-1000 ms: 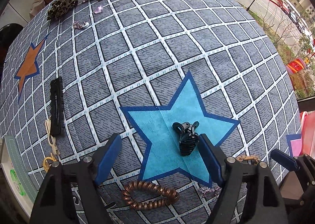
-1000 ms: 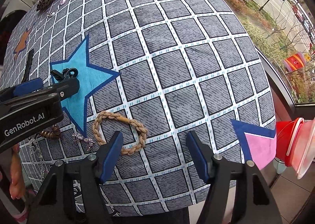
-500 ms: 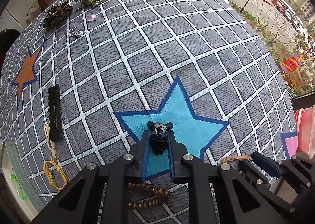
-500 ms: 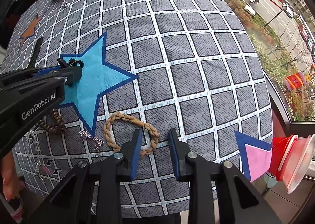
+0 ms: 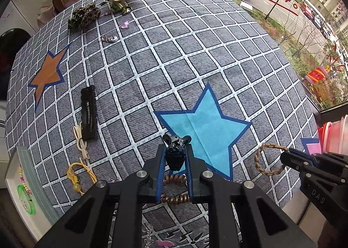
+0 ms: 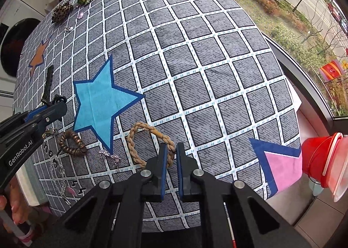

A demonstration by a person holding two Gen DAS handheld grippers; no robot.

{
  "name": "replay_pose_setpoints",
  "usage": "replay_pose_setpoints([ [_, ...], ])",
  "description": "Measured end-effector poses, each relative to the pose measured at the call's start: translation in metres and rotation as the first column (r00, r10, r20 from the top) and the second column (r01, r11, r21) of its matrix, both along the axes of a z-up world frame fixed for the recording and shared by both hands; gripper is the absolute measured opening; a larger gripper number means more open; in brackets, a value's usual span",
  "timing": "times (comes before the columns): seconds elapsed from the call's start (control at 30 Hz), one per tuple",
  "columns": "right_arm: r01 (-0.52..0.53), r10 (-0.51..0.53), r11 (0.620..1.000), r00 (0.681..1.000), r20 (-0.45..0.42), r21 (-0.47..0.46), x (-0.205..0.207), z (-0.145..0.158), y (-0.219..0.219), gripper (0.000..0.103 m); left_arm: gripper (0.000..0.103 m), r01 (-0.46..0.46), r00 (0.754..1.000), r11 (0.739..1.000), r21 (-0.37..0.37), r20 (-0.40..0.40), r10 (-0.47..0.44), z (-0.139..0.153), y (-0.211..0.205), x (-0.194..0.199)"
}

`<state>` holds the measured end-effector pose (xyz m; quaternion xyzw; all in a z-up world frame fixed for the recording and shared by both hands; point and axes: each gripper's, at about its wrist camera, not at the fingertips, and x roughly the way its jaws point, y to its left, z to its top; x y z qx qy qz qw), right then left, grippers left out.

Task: Organize jewelry
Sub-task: 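Release the braided bracelet into the tray with right while left carries the clip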

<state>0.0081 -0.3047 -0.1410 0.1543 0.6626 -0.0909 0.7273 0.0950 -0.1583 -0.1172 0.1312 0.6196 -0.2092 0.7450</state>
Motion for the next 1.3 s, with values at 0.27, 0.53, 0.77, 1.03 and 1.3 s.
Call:
replay_pose_setpoints([
  [0.27,0.02,-0.02,1.0,1.0,0.017,0.003,0.008,0.016,-0.01,0.009,0.024,-0.05,0.999,0.999,-0.015,0.017,0.05,0.009,0.054,-0.021],
  [0.53,-0.022,0.022,1.0,0.999,0.043,-0.006,0.002,0.039,0.014,0.009,0.024,-0.129,0.991,0.991,-0.024,0.035,0.13,0.021,0.095,-0.02],
  [0.77,-0.105,0.104,0.994,0.992,0.068,0.004,0.022,0.055,0.051,0.009,0.024,-0.193,0.979,0.98,-0.038,0.052,0.195,0.03,0.135,-0.025],
  [1.03,-0.251,0.247,0.968,0.963,0.105,0.026,0.044,0.069,0.119,0.009,0.024,-0.299,0.951,0.954,-0.038,0.071,0.301,0.036,0.193,-0.036],
  [1.3,-0.409,0.4,0.911,0.908,0.127,0.057,0.062,0.072,0.198,0.009,0.024,-0.438,0.895,0.898,-0.028,0.08,0.439,0.035,0.261,-0.05],
])
